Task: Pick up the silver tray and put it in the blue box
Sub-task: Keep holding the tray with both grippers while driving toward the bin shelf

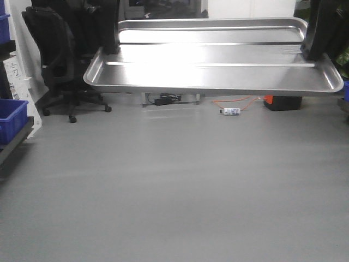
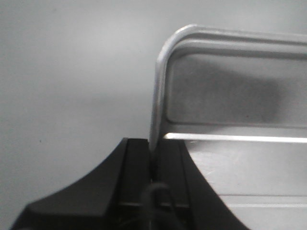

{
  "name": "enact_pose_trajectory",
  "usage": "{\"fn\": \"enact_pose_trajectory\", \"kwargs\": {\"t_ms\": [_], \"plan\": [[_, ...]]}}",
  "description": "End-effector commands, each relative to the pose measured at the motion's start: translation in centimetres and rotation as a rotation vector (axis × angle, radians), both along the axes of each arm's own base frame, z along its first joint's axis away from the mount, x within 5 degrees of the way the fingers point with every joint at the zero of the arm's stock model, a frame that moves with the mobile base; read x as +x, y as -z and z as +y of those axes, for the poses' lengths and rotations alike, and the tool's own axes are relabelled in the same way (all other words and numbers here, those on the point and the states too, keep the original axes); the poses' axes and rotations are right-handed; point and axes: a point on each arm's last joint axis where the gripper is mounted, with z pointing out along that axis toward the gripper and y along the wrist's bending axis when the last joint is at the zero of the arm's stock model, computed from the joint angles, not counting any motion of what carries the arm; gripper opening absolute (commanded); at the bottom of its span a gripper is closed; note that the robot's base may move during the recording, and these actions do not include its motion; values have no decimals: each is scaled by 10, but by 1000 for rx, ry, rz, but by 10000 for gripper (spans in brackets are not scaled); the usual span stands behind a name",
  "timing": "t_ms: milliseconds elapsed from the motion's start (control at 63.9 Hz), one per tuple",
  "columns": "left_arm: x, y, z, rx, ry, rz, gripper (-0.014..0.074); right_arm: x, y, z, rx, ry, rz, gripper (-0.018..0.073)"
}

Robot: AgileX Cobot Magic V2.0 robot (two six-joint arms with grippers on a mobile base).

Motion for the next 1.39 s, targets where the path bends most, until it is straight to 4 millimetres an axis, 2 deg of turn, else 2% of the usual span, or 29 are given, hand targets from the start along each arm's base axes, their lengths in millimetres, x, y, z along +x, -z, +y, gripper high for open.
{"fn": "enact_pose_trajectory", "kwargs": {"t_ms": [0,1377], "plan": [[-3,-28,10,-27,-4,-105,-105,-2,-18,-7,-26,-11,-79,59],[-3,-27,9,-26,-4,-103,-105,-2,-18,-7,-27,-11,-78,59]]}}
